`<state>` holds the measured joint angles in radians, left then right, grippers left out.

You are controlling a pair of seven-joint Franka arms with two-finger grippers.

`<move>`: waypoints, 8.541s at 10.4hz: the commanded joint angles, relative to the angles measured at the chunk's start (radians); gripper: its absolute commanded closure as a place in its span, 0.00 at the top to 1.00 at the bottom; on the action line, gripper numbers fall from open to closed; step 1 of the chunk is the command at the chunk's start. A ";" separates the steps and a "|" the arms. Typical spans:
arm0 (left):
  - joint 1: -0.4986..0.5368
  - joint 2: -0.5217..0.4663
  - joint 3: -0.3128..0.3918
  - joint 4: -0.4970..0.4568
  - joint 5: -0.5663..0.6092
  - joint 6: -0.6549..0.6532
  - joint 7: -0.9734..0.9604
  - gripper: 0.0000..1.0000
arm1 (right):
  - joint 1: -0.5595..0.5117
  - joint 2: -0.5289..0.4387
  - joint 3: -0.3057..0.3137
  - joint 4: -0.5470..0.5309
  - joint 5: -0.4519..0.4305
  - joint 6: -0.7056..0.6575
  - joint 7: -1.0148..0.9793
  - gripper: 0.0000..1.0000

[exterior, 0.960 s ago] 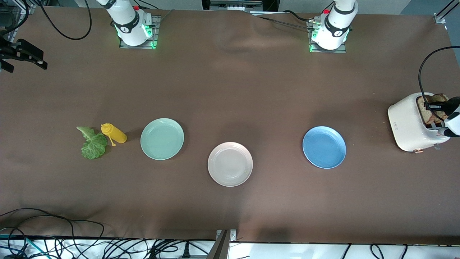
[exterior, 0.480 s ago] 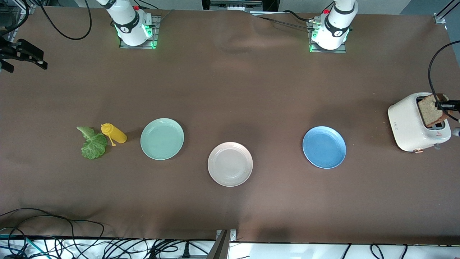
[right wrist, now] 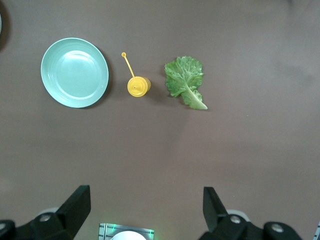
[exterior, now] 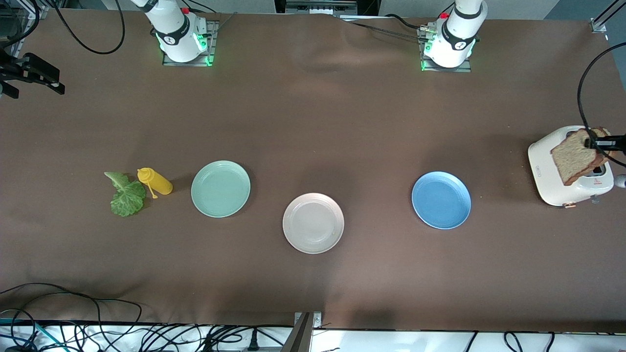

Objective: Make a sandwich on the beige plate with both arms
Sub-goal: 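Lift the bread slice out and carry it toward the beige plate, then lower the bread onto the beige plate and open the left gripper, then withdraw the left gripper toward the toaster while the right gripper reaches out, then grasp the green lettuce leaf by its stem with the right gripper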

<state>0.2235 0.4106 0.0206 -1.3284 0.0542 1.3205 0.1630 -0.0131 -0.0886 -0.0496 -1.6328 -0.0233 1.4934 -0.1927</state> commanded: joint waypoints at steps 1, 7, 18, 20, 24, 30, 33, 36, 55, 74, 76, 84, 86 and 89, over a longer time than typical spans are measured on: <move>-0.108 -0.006 -0.025 0.015 -0.126 -0.026 -0.313 0.00 | -0.004 0.009 0.007 0.028 -0.015 -0.024 0.009 1.00; -0.410 0.089 -0.031 0.006 -0.512 0.289 -0.879 0.00 | -0.004 0.009 0.007 0.028 -0.015 -0.024 0.009 1.00; -0.766 0.353 -0.031 0.024 -0.616 1.279 -1.370 0.00 | -0.004 0.009 0.007 0.028 -0.015 -0.036 0.009 1.00; -0.785 0.387 -0.033 0.028 -0.617 1.312 -1.398 0.00 | -0.002 0.009 0.007 0.028 -0.015 -0.042 0.009 1.00; -0.816 0.436 -0.031 0.056 -0.617 1.361 -1.427 0.00 | -0.002 0.009 0.007 0.028 -0.015 -0.051 0.004 1.00; -0.837 0.487 -0.031 0.121 -0.617 1.361 -1.464 0.00 | 0.004 0.017 0.011 0.027 -0.017 -0.068 -0.001 1.00; -0.843 0.499 -0.030 0.115 -0.616 1.361 -1.462 0.00 | 0.044 0.032 0.011 0.024 -0.032 -0.070 0.001 1.00; -0.843 0.517 -0.031 0.113 -0.616 1.361 -1.462 0.00 | 0.053 0.049 0.026 0.021 -0.032 -0.084 0.013 1.00; -0.690 0.354 -0.025 0.100 -0.409 0.596 -1.357 0.83 | 0.068 0.086 0.030 0.028 -0.026 -0.071 0.016 1.00; -0.311 0.019 -0.027 -0.101 -0.025 0.342 -0.619 1.00 | -0.070 0.490 -0.047 0.068 0.016 0.315 -0.303 1.00; -0.299 -0.034 -0.028 -0.136 -0.027 0.338 -0.587 1.00 | -0.096 0.518 -0.046 -0.028 0.019 0.468 -0.356 1.00; -0.181 -0.200 -0.030 -0.281 -0.031 0.355 -0.358 1.00 | -0.235 0.592 0.043 -0.348 0.105 0.843 -0.505 1.00; -0.181 -0.199 -0.030 -0.278 -0.030 0.355 -0.356 1.00 | -0.234 0.610 0.046 -0.348 0.103 0.892 -0.539 1.00; -0.182 -0.199 -0.030 -0.276 -0.028 0.353 -0.356 1.00 | -0.231 0.641 0.066 -0.348 0.105 0.933 -0.554 0.53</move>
<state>0.0372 0.2340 -0.0033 -1.5791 0.0071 1.6585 -0.2105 -0.2313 0.5451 -0.0022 -1.9710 0.0630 2.4043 -0.7162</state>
